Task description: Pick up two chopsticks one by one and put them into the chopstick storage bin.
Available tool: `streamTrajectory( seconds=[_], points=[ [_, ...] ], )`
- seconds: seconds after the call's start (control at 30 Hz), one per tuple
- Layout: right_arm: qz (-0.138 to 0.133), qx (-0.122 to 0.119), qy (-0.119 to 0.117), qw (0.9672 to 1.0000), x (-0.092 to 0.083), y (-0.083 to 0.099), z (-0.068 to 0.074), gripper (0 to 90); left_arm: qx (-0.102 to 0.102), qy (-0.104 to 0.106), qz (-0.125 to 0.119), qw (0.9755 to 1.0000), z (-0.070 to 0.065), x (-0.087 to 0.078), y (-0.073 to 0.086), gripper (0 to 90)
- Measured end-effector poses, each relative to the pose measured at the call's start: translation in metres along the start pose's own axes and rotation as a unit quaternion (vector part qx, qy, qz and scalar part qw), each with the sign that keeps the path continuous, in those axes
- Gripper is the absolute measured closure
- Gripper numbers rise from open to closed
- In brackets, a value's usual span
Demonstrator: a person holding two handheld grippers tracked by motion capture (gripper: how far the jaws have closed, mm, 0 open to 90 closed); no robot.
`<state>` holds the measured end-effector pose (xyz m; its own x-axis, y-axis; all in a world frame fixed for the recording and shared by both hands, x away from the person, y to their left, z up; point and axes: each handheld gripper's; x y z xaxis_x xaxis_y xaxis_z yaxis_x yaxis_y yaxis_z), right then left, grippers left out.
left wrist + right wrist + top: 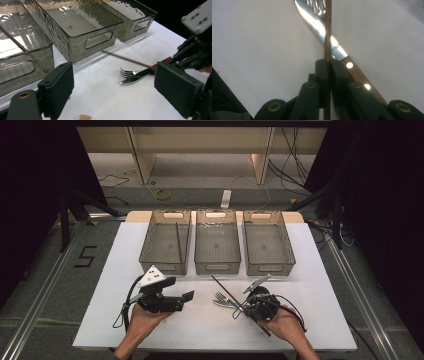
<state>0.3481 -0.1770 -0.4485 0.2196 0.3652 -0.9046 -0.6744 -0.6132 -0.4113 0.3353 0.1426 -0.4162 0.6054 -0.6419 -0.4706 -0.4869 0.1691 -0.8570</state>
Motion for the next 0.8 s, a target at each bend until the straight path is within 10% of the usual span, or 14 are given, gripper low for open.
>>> streamTrajectory(
  seconds=[0.33,0.8],
  points=[
    [-0.081,-0.008,-0.004,0.9967,-0.020,-0.004,0.003,85.2,-0.019,0.026,0.010,0.9994,-0.004,0.007,0.000,15.8],
    [-0.133,-0.073,-0.016,0.9882,-0.025,-0.024,0.045,85.2,-0.054,0.064,0.016,0.9964,-0.015,0.023,0.001,16.0]
  ],
)
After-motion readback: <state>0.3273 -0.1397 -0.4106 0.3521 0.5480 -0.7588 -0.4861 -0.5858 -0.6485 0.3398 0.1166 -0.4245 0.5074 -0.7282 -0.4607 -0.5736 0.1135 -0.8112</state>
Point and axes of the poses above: each handheld gripper's, and its own axes: x roughly forward along the jaws, y roughly out of its underside, z roughly to its left, and after that the axes turned 2 degrees about -y, right-handed
